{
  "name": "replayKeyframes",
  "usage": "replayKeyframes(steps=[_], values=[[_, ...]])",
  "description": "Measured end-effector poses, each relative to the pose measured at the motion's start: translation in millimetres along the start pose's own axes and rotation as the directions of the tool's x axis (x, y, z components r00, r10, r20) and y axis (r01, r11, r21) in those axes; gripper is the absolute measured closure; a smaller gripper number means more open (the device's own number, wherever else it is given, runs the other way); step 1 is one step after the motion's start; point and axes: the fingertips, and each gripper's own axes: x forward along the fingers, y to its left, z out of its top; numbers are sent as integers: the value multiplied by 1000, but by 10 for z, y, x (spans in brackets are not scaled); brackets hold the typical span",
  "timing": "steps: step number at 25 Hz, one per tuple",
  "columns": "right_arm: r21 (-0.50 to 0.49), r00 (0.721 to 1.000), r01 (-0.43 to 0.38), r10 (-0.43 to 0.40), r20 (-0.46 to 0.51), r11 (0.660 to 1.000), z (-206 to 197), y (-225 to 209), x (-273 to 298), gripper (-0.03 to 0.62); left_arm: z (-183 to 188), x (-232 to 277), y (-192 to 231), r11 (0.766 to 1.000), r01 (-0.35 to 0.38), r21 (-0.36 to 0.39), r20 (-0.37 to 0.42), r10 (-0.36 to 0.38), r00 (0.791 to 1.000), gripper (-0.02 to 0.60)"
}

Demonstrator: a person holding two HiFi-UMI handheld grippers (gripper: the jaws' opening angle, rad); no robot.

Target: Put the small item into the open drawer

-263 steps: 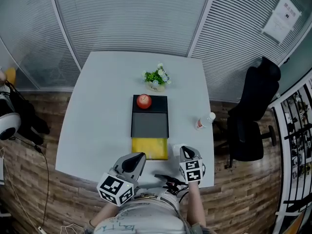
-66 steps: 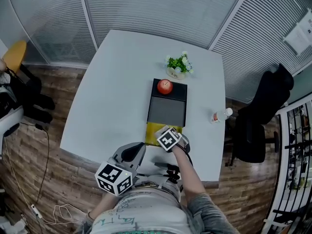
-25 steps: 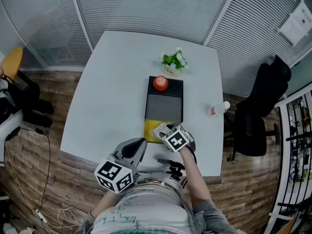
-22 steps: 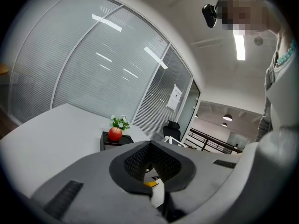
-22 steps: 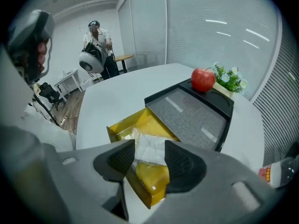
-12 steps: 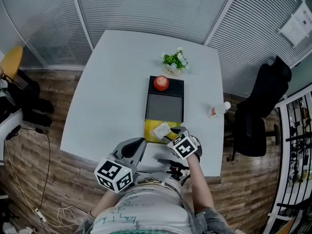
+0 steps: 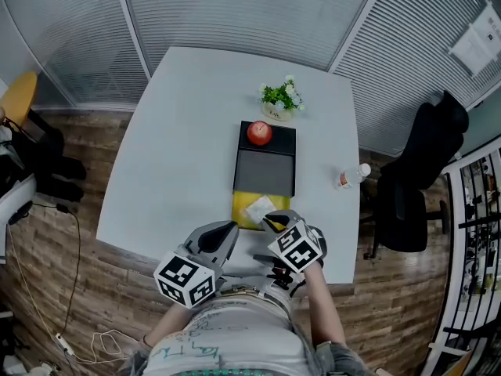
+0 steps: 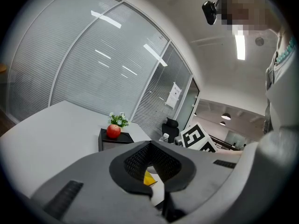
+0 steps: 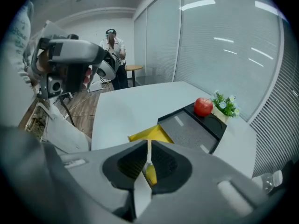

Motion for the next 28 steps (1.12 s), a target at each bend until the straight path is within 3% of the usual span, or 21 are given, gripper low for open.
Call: replayKeyframes(steps=[8, 14, 20, 28], values=[[-104, 988, 21, -5, 154, 994, 274, 172, -194, 591, -38, 8, -1, 1000, 2, -1, -11, -2, 1000, 584], [-106, 953, 49, -15, 301, 993, 500, 226, -353, 591, -43, -1, -12, 1000, 7, 1, -6, -7, 1000, 584], [-63, 867, 60, -21, 498, 996, 801, 207, -590, 591, 0, 27, -59, 1000, 22, 10, 19, -22, 1000, 584], [-6, 718, 53, -34, 695, 999, 1108, 249, -978, 591, 187, 38, -122, 997, 40, 60, 73, -44, 996, 584]])
